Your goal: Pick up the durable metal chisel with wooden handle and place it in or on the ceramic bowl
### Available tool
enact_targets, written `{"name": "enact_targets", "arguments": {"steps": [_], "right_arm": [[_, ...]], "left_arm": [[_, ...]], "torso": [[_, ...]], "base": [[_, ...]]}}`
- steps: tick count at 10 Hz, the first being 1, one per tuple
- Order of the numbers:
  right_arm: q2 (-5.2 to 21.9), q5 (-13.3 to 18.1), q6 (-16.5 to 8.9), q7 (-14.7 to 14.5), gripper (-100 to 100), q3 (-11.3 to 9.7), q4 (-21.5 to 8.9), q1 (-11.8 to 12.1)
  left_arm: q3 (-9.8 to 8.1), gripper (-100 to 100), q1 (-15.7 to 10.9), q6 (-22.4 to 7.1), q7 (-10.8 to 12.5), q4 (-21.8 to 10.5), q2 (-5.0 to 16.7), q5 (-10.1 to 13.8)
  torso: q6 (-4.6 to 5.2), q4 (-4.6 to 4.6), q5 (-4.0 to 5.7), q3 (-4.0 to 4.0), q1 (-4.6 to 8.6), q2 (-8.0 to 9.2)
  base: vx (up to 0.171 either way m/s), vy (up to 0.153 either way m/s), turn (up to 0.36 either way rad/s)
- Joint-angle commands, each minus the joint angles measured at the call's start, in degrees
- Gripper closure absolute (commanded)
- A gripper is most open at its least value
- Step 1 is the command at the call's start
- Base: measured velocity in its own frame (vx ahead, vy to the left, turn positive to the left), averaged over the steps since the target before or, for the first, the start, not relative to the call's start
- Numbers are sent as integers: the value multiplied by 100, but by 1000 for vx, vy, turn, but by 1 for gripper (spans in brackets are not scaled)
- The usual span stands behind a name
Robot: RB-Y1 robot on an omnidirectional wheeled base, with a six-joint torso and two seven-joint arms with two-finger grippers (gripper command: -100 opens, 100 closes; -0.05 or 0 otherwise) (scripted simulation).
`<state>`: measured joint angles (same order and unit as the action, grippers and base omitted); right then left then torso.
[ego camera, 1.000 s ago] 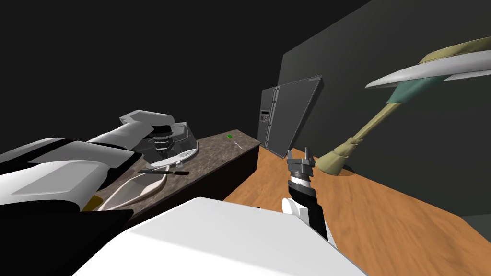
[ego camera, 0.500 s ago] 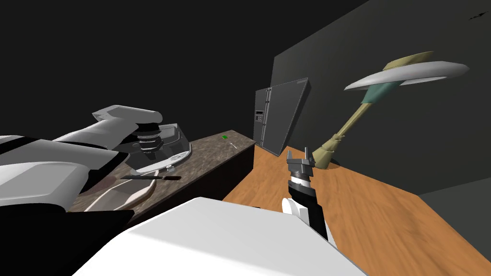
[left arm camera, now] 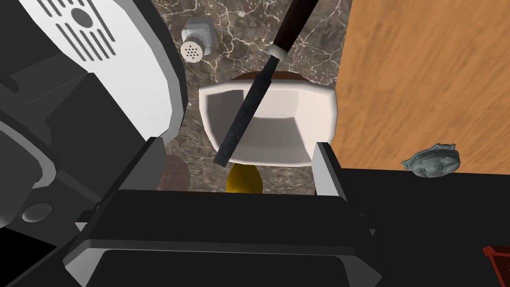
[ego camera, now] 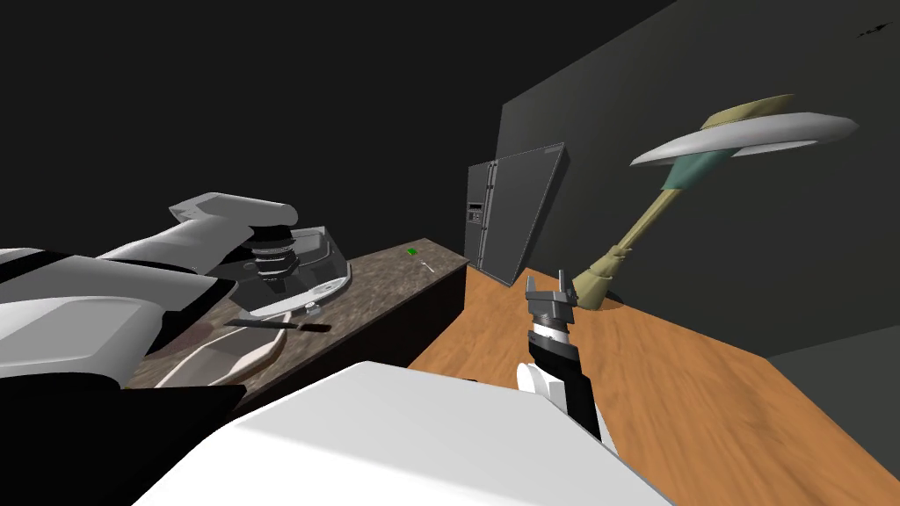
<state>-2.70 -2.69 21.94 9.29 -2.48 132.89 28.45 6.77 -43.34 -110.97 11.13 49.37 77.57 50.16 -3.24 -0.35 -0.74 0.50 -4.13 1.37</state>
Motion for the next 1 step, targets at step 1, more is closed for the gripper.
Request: {"name": "enact_targets", "arguments": {"steps": [1], "right_arm": [[0,0,0,0,0,0,0,0]], "left_arm": [[0,0,0,0,0,0,0,0]], "torso": [[0,0,0,0,0,0]], "base": [[0,0,0]]}}
